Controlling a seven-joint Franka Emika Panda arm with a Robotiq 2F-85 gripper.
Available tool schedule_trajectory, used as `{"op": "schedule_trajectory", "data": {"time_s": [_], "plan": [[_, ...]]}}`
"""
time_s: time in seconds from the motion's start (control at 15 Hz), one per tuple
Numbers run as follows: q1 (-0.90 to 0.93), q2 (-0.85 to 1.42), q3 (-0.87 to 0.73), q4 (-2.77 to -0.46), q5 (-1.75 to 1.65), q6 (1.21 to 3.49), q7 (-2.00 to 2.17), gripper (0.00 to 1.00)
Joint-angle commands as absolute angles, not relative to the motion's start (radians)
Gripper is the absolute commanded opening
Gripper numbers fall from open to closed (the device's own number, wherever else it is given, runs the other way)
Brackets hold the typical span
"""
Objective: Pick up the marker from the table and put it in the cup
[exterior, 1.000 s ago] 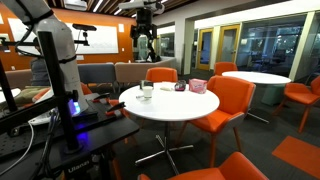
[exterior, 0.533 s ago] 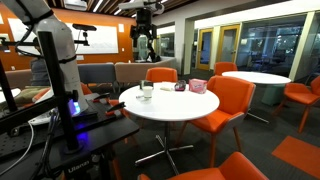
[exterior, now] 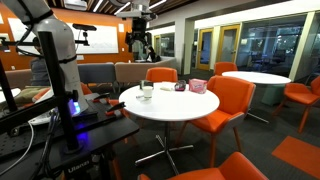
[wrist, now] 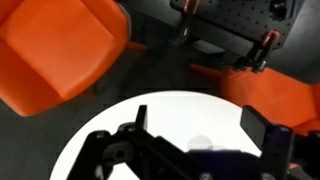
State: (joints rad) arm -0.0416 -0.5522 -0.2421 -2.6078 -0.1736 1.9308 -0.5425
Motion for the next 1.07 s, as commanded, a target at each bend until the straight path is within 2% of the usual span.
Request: {"op": "schedule_trajectory", "data": {"time_s": [0.0, 0.33, 0.8, 1.0], "plan": [[-0.011, -0.548, -0.203, -2.66, -0.162, 2.013, -0.52, 1.0], [0.06, -0.475, -0.159, -2.732, -0.105, 2.151, -0.498, 1.0], [0.176, -0.226, -0.079, -2.788, 0.102, 2.725, -0.372, 1.0], [0.199, -0.077, -0.012, -2.751, 0.175, 2.86, -0.243, 1.0]]}}
